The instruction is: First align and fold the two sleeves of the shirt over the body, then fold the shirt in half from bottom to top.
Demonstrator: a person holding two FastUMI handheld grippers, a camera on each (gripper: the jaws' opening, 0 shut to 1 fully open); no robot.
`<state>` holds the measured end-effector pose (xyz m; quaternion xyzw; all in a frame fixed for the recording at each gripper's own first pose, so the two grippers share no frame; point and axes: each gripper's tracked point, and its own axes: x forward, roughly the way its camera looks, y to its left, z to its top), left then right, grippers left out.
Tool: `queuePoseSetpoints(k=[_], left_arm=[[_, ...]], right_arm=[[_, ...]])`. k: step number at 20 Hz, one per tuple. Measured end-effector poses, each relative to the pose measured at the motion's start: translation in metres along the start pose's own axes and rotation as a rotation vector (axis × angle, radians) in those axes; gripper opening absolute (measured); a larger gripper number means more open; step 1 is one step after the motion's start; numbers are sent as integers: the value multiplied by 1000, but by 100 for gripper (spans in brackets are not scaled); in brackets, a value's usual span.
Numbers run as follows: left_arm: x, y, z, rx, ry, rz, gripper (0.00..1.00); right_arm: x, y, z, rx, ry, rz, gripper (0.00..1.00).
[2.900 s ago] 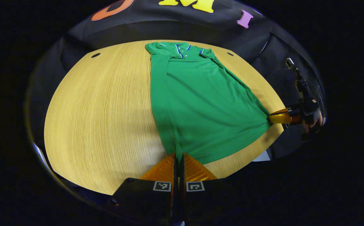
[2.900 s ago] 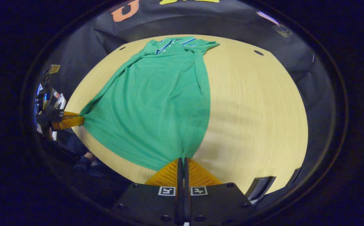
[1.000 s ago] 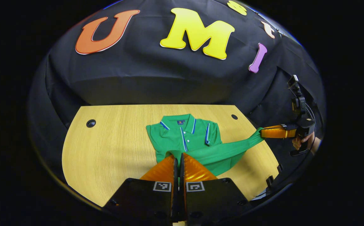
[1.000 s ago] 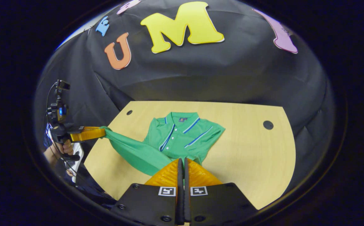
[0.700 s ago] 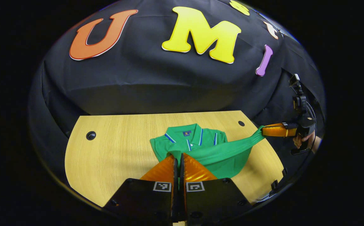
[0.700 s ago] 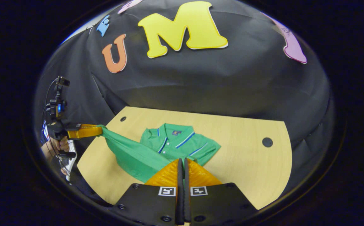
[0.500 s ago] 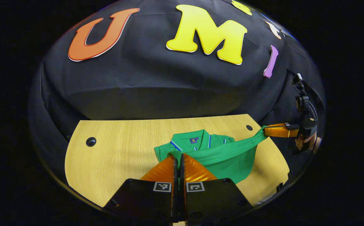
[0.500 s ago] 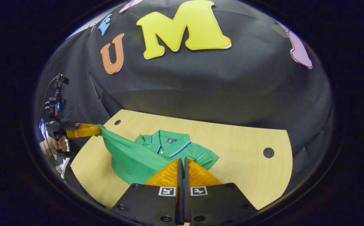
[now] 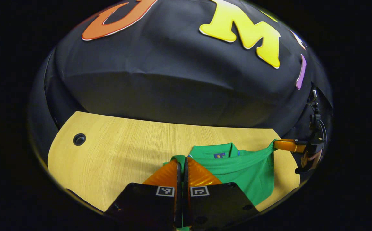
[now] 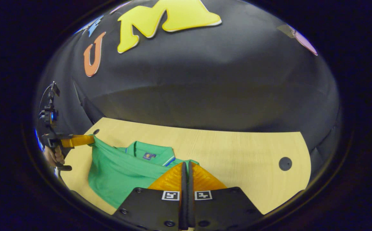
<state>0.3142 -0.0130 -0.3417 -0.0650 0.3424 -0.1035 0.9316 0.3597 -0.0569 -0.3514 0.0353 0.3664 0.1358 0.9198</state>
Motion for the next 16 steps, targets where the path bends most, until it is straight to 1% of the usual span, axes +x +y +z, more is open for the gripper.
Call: queuePoseSetpoints(k=[1, 2, 6, 7, 9, 12, 13, 14, 15, 16], left_arm=[[10, 3, -7, -14, 17, 6, 4], [17, 4, -12, -22, 32, 7, 4], [43, 14, -29, -8, 57, 43, 5], [47, 16, -35, -9, 68, 63, 5], [50, 14, -45, 5, 106, 78, 9], [50, 12, -42, 10, 96, 89, 16], [45, 9, -38, 12, 91, 82, 20], [44, 7, -37, 22, 88, 88, 27], [39, 5, -33, 32, 86, 88, 46], [31, 3, -27, 36, 78, 94, 53]], right_arm=[[10, -5, -8, 7, 14, -13, 5], [16, -6, -14, 18, 26, -15, 2], [36, -15, -29, 35, 58, -29, 2], [39, -15, -32, 33, 65, -31, 2], [42, -16, -37, 22, 78, -37, 2], [44, -18, -38, 6, 83, -53, 4], [41, -19, -36, -1, 80, -62, 9], [39, -20, -34, -5, 73, -69, 10], [34, -20, -29, -8, 68, -75, 18], [26, -17, -24, -8, 62, -90, 34]])
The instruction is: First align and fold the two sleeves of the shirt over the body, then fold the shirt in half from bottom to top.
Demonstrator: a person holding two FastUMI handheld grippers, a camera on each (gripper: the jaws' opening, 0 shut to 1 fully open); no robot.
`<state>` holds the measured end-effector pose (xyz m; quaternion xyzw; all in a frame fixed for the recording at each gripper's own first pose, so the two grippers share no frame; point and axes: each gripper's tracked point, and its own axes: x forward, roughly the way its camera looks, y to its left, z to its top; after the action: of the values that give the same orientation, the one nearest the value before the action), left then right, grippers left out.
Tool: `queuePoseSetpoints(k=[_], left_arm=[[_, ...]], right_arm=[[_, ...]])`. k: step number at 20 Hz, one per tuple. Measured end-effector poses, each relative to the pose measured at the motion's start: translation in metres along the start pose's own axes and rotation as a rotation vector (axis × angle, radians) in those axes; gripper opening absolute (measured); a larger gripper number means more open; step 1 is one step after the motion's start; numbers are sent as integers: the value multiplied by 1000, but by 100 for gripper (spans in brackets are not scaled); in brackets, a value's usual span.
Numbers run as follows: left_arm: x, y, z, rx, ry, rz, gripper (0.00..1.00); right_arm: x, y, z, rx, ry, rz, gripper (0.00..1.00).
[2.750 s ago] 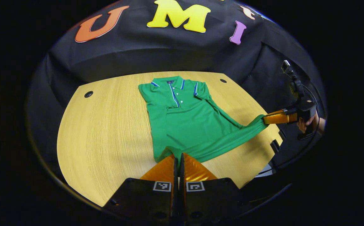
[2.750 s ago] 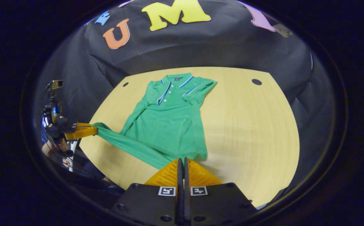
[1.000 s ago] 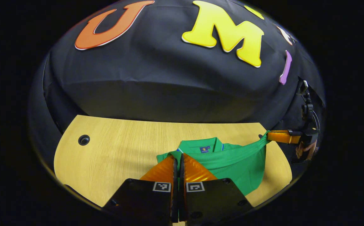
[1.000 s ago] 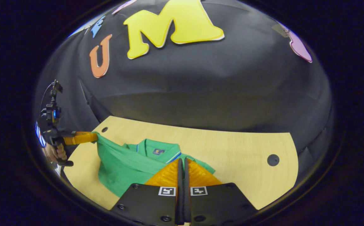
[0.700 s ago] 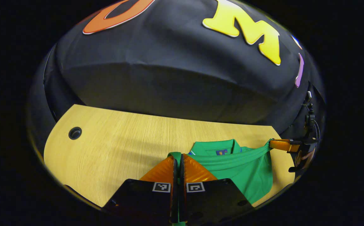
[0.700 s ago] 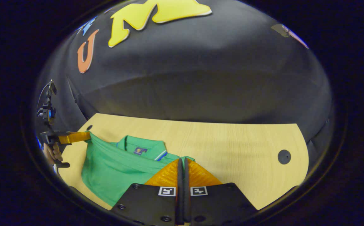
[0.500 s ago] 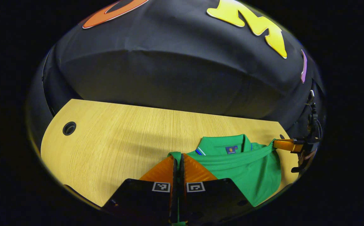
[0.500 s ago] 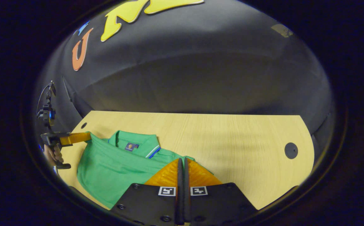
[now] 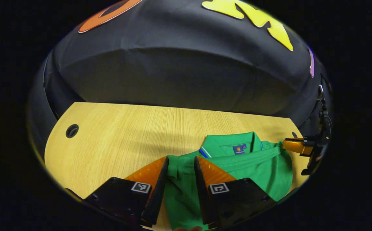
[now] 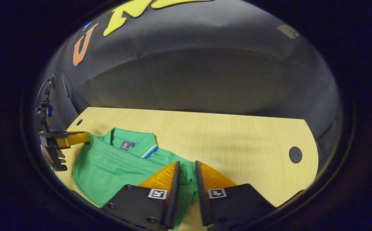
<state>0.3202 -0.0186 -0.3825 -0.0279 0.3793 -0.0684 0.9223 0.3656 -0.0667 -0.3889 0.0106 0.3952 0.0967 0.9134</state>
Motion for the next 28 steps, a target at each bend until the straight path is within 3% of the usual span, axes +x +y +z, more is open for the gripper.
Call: queuePoseSetpoints(k=[1, 3, 4, 5, 10, 13, 18, 20, 23, 28], left_arm=[[-12, -3, 7, -2, -10, 0, 55], [-43, -10, 27, 2, -57, -2, 76], [-60, -13, 40, 10, -92, -2, 90], [-77, -18, 53, 18, -130, 0, 93], [-179, -44, 102, 19, -327, 3, 97], [-251, -59, 106, 14, -435, 23, 96], [-388, -101, 90, 39, -570, 18, 98], [-417, -106, 71, 51, -597, 14, 98], [-444, -112, 40, 58, -606, 25, 97], [-466, -113, -14, 0, -602, 36, 100]], right_arm=[[-11, 2, 7, -6, -23, -13, 49], [-40, 3, 28, -25, -90, -52, 81], [-58, 8, 38, -26, -119, -59, 82], [-79, 15, 46, -23, -146, -60, 96], [-213, 55, 84, -79, -351, -101, 93], [-294, 74, 91, -59, -463, -133, 93], [-423, 107, 53, -60, -601, -186, 95], [-451, 116, 23, -52, -613, -209, 92], [-482, 143, -22, -41, -600, -187, 93], [-504, 159, -73, -32, -636, -225, 93]])
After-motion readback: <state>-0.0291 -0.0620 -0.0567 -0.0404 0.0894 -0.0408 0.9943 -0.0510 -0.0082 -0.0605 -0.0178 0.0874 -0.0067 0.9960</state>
